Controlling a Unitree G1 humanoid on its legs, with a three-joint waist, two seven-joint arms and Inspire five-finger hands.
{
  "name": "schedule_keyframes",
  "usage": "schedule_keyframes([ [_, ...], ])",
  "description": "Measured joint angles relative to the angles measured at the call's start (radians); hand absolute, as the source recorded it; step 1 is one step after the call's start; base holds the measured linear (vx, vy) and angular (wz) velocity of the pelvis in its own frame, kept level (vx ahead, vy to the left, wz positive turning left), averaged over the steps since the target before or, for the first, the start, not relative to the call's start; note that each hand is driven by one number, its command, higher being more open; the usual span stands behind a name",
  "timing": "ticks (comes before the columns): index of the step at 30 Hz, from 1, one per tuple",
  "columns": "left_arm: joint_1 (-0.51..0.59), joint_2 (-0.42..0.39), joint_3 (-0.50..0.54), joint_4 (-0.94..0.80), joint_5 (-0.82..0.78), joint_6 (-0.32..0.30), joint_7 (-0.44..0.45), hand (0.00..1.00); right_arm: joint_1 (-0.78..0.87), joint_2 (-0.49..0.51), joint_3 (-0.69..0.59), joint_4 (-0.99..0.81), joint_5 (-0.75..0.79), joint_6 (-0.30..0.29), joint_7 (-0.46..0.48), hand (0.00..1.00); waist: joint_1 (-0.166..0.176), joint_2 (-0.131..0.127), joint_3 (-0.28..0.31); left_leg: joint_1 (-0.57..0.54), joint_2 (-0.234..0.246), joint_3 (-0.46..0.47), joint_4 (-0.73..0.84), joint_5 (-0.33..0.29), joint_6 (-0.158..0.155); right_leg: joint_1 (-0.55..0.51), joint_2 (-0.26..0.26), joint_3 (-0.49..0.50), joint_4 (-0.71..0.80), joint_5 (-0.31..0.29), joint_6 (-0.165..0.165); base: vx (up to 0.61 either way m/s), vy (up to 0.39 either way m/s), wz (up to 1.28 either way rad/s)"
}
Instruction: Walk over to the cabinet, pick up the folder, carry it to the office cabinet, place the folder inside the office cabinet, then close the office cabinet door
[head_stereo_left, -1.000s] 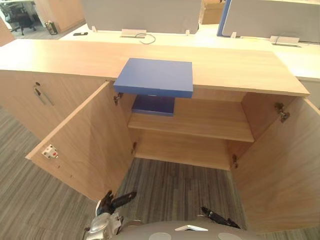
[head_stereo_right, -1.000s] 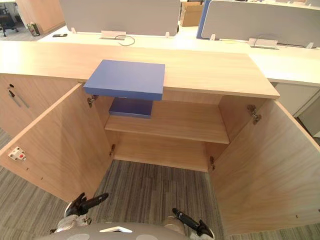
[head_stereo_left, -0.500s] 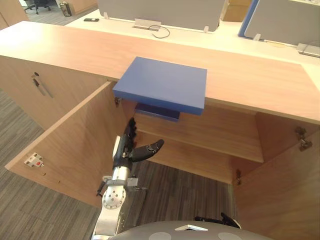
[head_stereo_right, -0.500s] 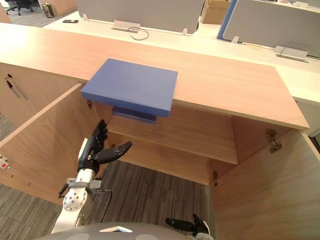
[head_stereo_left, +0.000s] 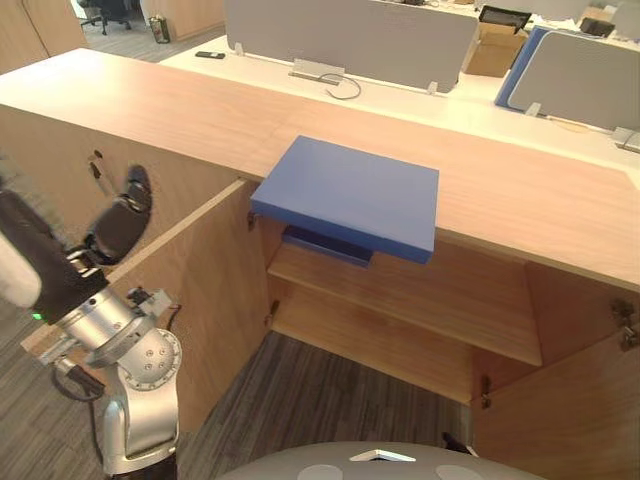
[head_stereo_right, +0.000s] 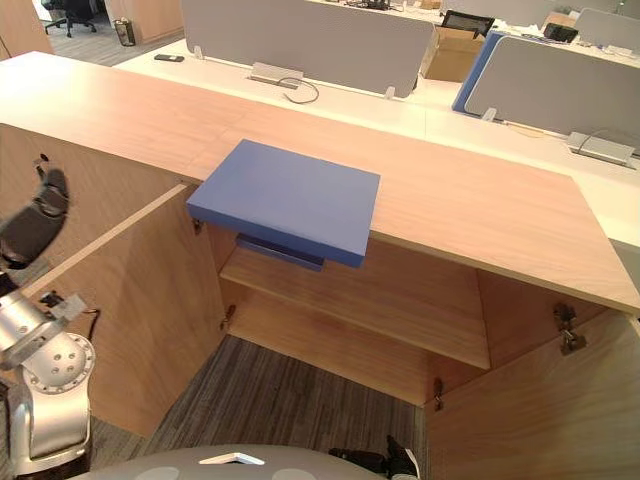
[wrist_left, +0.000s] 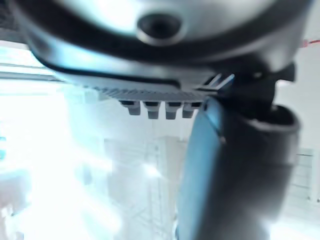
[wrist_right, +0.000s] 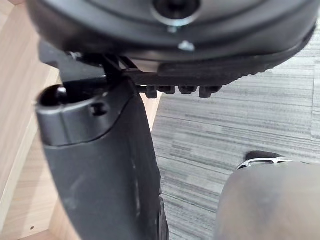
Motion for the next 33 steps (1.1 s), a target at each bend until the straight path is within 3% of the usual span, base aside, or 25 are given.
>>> schedule_keyframes([
  [10, -0.025, 0.097, 0.016, 0.004, 0.081, 0.023, 0.004, 1.0, -0.001, 0.001, -0.04, 0.037, 0.0, -0.016, 0.014, 1.0, -0.003, 0.008, -0.009, -0.003, -0.001, 0.018, -0.001, 0.0, 0.0, -0.016, 0.002, 0.054, -0.014, 0.0, 0.0, 0.01, -0.01, -0.16],
  [18, -0.052, 0.223, -0.017, 0.12, 0.147, 0.013, -0.068, 1.0, -0.002, -0.009, -0.048, 0.04, 0.0, -0.019, 0.027, 1.0, -0.003, 0.018, -0.007, -0.028, -0.004, 0.019, -0.006, 0.0, 0.001, -0.05, 0.003, 0.077, -0.021, 0.005, -0.007, -0.04, -0.008, -0.08],
  [25, -0.058, 0.308, -0.076, 0.232, 0.149, -0.052, -0.131, 1.0, -0.008, -0.021, -0.051, 0.074, 0.0, -0.019, 0.037, 1.0, -0.003, 0.026, -0.005, -0.036, -0.007, 0.022, -0.041, 0.009, 0.004, -0.08, 0.005, 0.098, -0.033, 0.012, -0.012, -0.08, -0.009, -0.1],
  [33, -0.057, 0.382, -0.163, 0.347, 0.184, -0.089, -0.21, 1.0, -0.035, -0.024, -0.055, 0.098, 0.0, -0.019, 0.039, 1.0, -0.033, 0.017, 0.007, -0.039, -0.047, 0.024, -0.129, 0.081, 0.017, -0.105, -0.022, 0.096, -0.087, 0.049, 0.001, -0.14, -0.01, -0.04],
])
